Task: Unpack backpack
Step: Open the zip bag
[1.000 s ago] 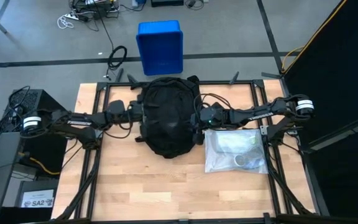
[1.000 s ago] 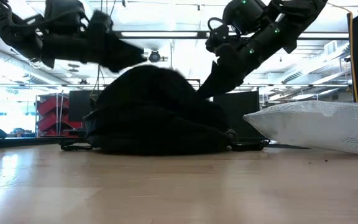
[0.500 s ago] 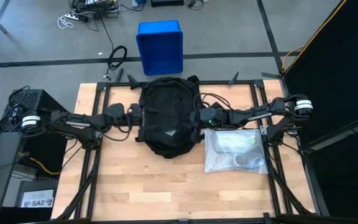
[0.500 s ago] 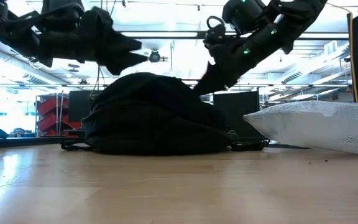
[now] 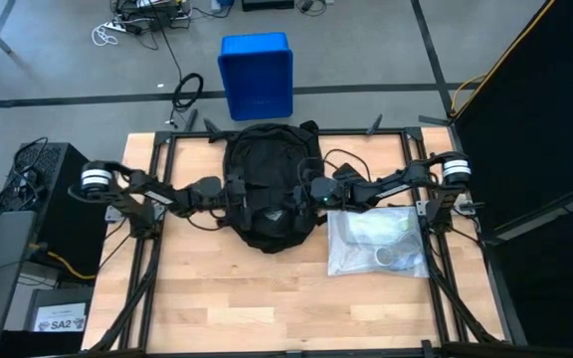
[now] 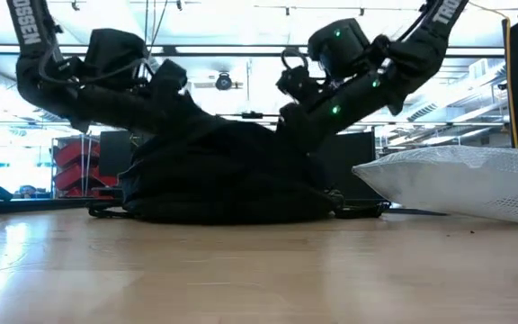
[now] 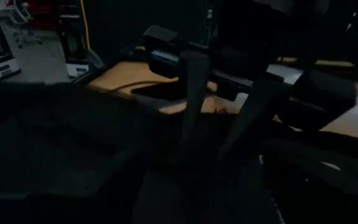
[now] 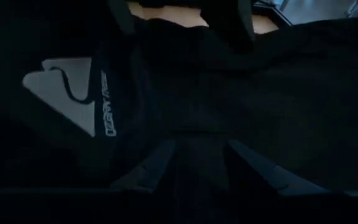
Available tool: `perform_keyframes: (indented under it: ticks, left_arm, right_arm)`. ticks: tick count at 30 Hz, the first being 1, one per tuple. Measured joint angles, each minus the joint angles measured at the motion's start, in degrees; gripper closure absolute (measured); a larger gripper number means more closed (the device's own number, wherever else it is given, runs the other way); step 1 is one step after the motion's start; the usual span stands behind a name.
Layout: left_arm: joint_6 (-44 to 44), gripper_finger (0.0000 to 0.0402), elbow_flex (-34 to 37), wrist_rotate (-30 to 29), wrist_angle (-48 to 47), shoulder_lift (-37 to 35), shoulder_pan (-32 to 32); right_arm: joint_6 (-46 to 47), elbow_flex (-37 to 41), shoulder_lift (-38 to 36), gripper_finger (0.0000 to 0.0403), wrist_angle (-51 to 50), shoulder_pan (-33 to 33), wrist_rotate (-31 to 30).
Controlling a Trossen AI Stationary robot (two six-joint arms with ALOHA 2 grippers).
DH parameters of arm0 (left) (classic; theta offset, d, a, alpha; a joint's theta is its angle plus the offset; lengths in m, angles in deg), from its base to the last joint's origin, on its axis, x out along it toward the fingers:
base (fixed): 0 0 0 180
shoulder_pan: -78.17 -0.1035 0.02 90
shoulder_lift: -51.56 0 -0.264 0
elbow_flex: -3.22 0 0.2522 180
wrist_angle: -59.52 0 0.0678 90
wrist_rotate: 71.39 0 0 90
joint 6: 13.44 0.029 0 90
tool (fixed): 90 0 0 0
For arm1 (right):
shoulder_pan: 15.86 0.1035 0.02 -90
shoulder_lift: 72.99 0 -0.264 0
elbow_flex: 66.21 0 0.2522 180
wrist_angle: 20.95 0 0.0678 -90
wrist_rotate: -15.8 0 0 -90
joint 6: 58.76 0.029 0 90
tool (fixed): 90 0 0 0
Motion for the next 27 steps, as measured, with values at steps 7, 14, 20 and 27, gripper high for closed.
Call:
perform_keyframes:
  ticks: [7,14,20,27]
  left_arm:
    - [4.4,0.0193,0.0,-1.2,0.8,2.2,0.0]
    - [11.1,0.0312,0.0,-2.8,0.9,2.2,0.0]
    - [13.7,0.0395,0.0,-3.0,2.6,2.2,-0.1]
    - [15.9,0.0398,-0.6,-3.0,7.3,2.2,-0.1]
  right_arm:
    - [0.3,0.0,3.9,0.0300,4.1,-1.5,0.1]
    - [-1.4,-0.1,4.5,0.0296,6.9,-3.3,0.5]
    - [-4.2,-0.1,4.1,0.0302,10.0,-4.4,0.4]
    - [-4.0,-2.7,3.3,0.0301,10.1,-1.7,0.3]
